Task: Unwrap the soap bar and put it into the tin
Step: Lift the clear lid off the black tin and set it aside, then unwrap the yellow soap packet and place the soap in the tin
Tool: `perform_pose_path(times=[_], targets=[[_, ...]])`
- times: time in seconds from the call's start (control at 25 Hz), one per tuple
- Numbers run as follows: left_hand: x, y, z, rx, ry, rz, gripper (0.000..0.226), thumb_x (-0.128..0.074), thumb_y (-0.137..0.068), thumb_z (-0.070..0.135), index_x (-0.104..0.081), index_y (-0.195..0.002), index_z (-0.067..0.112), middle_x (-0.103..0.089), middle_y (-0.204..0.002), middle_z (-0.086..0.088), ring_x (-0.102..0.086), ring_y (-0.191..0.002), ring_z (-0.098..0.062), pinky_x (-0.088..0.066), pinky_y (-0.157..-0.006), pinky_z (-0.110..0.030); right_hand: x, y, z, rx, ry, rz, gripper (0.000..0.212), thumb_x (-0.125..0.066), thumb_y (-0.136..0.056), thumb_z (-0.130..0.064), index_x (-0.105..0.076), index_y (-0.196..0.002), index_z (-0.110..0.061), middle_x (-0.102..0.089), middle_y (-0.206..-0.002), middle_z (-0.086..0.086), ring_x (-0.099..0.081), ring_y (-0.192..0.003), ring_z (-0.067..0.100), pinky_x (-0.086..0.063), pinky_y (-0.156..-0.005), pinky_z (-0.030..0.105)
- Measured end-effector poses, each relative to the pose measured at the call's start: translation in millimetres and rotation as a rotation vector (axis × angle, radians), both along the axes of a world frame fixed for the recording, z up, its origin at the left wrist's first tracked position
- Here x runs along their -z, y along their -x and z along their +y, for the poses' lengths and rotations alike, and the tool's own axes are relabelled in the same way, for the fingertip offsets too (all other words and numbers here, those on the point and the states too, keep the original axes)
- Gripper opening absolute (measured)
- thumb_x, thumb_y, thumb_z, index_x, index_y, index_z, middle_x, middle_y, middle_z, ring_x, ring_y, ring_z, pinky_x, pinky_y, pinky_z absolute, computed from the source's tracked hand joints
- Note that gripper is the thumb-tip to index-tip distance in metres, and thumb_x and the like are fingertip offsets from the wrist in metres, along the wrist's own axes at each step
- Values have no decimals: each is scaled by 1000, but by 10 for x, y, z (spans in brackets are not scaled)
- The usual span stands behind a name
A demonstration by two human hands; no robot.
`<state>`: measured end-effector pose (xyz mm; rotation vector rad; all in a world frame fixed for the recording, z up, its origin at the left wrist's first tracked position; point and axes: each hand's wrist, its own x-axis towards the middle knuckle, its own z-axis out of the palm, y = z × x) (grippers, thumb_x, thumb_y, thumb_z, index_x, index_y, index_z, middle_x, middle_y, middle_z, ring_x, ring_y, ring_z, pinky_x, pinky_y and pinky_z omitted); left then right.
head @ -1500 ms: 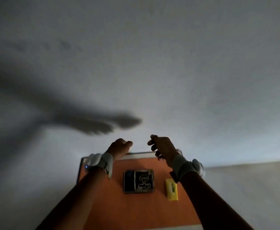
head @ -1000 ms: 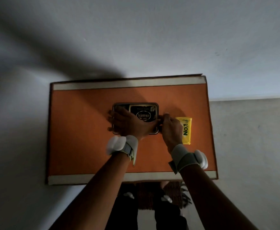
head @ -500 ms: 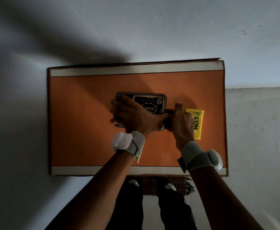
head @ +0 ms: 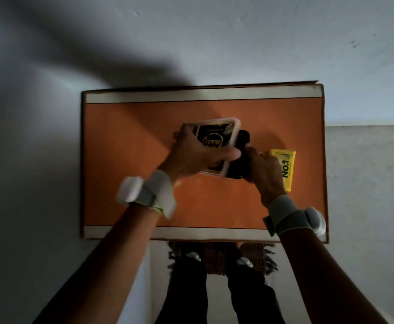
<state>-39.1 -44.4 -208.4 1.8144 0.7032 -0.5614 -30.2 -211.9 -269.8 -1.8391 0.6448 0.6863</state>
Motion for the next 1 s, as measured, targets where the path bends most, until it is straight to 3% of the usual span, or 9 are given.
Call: perform_pose_path(times=[0.04,0.08,0.24,0.4,0.6,0.72,0.8,0.92,1.0], targets=[[-72,39,227,45,163,-39,43,-81,-71,41,-63,-103,19,-69,-92,10,-66,-87,-6,-53,-76,-22,37,19,-15,-56,63,-57,40,-59,-80,-56,-76,-75,-20,-76,-79,10,-72,-79,30,-61,-75,48],[-160,82,452,62,295,-68,22,-76,-77,32,-68,-94,20,-69,-82,8,-65,-77,-7,-51,-73,-22,56,31,-13,-109,122,-118,40,-58,-77,-56,-77,-85,-22,-78,-81,9,-74,-81,30,-61,-78,51],[-320,442,1345,-139,429,-80,73,-81,-62,41,-60,-126,11,-68,-117,-13,-68,-107,-30,-59,-83,-44,3,6,35,-236,281,-280,29,-58,-92,-32,-77,-103,-13,-79,-88,13,-73,-83,32,-58,-78,45],[6,721,1642,-450,66,-97,29,-62,-88,16,-63,-117,13,-67,-122,-8,-63,-116,-31,-59,-82,-42,64,-48,22,-320,382,-337,31,-54,-94,-32,-76,-96,-10,-76,-84,19,-69,-80,39,-49,-67,36],[602,910,1366,-494,-406,-109,31,-62,-88,19,-64,-116,6,-67,-113,-10,-59,-95,-17,-46,-75,-28,103,-94,18,-385,466,-378,35,-48,-97,-34,-72,-95,-8,-74,-87,20,-66,-78,40,-48,-68,39],[890,1011,1396,-432,-504,-72,40,-63,-85,34,-65,-115,7,-66,-113,-5,-62,-98,-20,-48,-78,-32,9,-36,-60,-305,474,-461,40,-50,-97,-44,-71,-107,-12,-76,-97,12,-68,-90,35,-52,-75,42],[1042,1072,1502,-426,-547,-34,52,-63,-80,44,-63,-119,9,-64,-121,-13,-64,-105,-28,-53,-84,-38,-42,43,-209,-242,595,-500,42,-59,-93,-42,-61,-125,-15,-69,-116,8,-60,-110,33,-49,-89,44],[1128,1171,1541,-455,-564,-20,49,-66,-83,39,-60,-121,8,-60,-126,-18,-61,-109,-30,-49,-83,-34,9,163,-500,-196,739,-229,83,-73,-79,-52,-40,-143,-12,-46,-139,15,-43,-127,40,-41,-98,51],[1051,1263,1393,-530,-577,-70,43,-65,-85,33,-58,-118,7,-60,-125,-17,-60,-109,-30,-45,-81,-30,112,262,-632,-218,687,-118,88,-79,-72,-53,-43,-138,-7,-47,-135,19,-46,-124,43,-43,-95,51]])
